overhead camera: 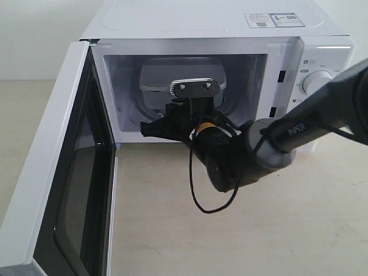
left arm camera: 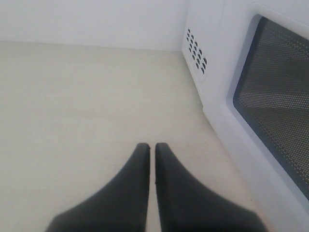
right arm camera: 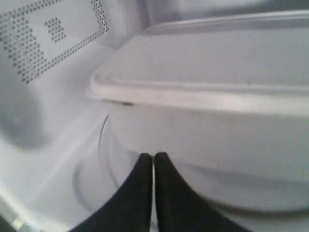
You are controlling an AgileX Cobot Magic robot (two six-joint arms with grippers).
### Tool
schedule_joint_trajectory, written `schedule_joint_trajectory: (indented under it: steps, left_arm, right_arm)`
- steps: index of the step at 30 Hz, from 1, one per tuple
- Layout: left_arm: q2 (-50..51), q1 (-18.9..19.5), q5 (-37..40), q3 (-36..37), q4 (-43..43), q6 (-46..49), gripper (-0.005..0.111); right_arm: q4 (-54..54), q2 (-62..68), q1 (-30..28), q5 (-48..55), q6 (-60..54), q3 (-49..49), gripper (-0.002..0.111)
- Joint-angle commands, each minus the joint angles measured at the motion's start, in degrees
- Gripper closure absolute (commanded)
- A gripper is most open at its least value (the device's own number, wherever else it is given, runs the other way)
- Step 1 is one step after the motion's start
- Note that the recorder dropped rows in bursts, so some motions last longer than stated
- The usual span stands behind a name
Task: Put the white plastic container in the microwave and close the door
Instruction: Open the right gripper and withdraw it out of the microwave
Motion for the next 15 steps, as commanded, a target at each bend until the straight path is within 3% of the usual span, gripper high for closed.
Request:
schedule_joint_trajectory:
  steps: [1, 10, 15]
  left_arm:
    - [-0.1, 0.1, 0.0, 0.2, 0.2, -0.5, 0.102]
    - [-0.1, 0.1, 0.0, 0.2, 0.2, -0.5, 0.102]
    - [-0.1, 0.1, 0.0, 0.2, 0.2, -0.5, 0.102]
  right_arm:
    - [3.5, -7.0, 1.8, -5.4, -0.1, 8.2, 0.108]
    - [8.7, -28.3, 7.5, -5.4, -0.5, 29.0, 0.108]
    - [8.6, -42.4, 8.0, 4.8, -0.1, 36.3, 0.108]
